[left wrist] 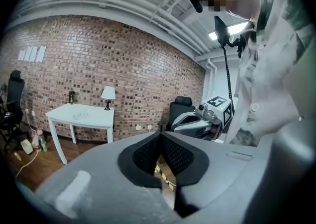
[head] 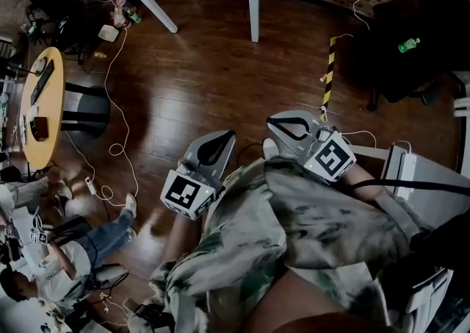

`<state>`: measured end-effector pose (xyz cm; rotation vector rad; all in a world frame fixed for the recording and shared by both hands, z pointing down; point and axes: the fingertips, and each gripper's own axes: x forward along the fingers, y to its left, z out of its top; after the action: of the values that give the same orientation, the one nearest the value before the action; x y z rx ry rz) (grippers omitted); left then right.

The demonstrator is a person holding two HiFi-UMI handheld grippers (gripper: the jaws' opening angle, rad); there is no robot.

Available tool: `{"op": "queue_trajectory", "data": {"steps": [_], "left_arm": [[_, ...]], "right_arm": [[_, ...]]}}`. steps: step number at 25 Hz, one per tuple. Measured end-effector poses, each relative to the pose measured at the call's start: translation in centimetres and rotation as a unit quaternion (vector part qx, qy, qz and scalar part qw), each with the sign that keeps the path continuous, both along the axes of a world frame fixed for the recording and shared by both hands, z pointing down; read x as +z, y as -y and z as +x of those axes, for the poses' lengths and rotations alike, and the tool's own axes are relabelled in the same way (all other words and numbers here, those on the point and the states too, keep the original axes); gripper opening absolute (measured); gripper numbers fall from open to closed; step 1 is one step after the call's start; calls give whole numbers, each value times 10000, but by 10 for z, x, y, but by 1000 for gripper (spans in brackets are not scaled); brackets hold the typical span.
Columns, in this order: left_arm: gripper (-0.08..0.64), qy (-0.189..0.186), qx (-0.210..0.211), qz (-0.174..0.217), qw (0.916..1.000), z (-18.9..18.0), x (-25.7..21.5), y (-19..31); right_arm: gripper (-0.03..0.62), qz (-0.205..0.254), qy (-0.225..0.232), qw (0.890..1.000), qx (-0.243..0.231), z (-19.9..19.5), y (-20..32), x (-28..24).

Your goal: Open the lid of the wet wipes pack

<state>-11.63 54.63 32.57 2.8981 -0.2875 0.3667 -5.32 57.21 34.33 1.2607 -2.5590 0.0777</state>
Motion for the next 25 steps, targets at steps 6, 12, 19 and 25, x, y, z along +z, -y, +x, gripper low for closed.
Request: {"op": "queue_trajectory", "data": {"steps": [6,12,19,25], "left_arm": [[2,-13,-302,121,9995,27,6,44],[2,-80,-381,33,9992,35,19,101],[2,-390,-170,-192,9989,67,30,217],[2,-369,90,-172,9991,63,24,327]], "right_arm": [[6,1,0,10000,-70,39,46,10],[6,-139,-27,9997,-217,40,91,18],[6,-389,-142,9988,247,73,186,31],[6,-247,-354,9988,243,64,308,10]]}}
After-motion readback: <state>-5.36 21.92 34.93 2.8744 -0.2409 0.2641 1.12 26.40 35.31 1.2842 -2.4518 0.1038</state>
